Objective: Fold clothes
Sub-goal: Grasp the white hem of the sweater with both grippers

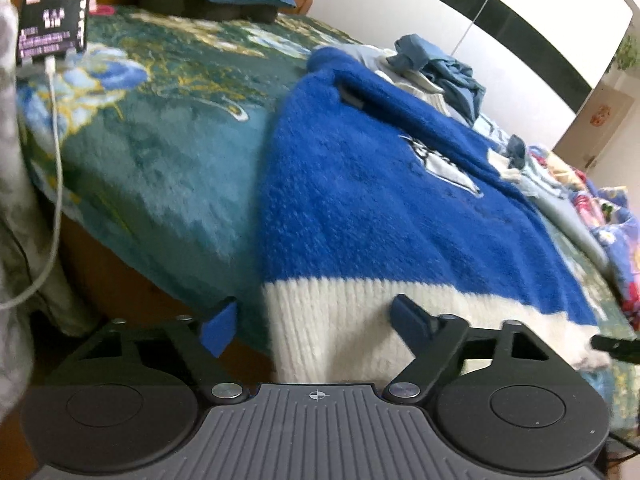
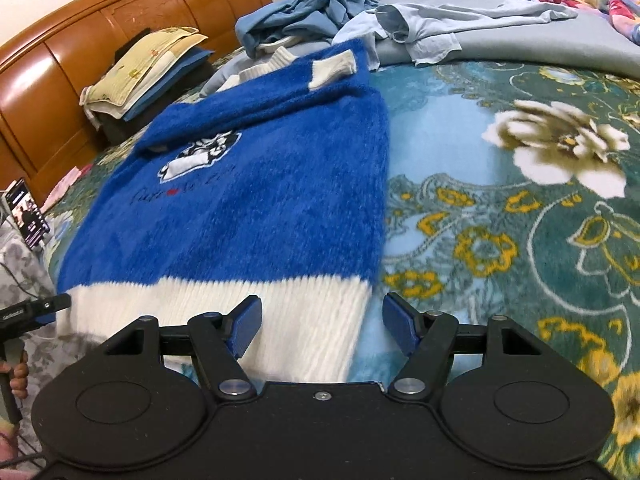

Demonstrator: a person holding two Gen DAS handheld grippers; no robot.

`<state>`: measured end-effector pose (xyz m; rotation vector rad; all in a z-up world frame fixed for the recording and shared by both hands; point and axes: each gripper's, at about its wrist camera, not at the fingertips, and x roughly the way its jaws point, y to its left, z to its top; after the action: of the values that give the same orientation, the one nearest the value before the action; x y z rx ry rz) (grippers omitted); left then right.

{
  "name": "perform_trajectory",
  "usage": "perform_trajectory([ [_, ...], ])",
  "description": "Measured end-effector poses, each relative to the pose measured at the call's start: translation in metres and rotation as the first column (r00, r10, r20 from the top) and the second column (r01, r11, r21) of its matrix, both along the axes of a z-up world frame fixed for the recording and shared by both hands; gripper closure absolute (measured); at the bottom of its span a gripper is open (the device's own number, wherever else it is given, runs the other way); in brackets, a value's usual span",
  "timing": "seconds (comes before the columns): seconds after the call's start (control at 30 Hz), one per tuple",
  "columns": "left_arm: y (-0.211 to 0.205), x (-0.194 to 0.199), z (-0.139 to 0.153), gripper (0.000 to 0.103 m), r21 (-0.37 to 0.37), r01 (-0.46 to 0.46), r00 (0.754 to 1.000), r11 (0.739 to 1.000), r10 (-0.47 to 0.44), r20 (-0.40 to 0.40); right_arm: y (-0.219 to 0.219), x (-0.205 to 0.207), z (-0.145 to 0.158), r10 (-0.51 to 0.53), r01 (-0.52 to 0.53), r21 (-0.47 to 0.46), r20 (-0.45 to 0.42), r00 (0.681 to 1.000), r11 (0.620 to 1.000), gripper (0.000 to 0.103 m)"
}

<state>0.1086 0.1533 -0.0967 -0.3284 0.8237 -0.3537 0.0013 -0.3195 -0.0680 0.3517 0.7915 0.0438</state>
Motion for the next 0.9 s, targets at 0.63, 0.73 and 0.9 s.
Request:
perform_trajectory([
  [0.63,0.003,-0.015,0.002,0.092,-0.089,0.012,1.0,0.996,-0.012,0.0,-0.005,-0.016,-0.004,0.012,-0.009,0.161,-0.016,1.0,0.987,0.086],
  [0.73,0.001,-0.019,0.012,0.094,-0.079,0.003,0.999,0.997,0.001,0.043,-0.01,-0.019,-0.001,-0.003,0.0,0.205,0.014,1.0,0.979,0.088],
  [0.9,-0.002,-0.017,0.039,0.095,-0.102,0.006,0.991,0.995,0.007,0.131,-0.017,-0.019,0.02,-0.018,-0.012,0.246,0.12,0.993,0.969,0.091],
])
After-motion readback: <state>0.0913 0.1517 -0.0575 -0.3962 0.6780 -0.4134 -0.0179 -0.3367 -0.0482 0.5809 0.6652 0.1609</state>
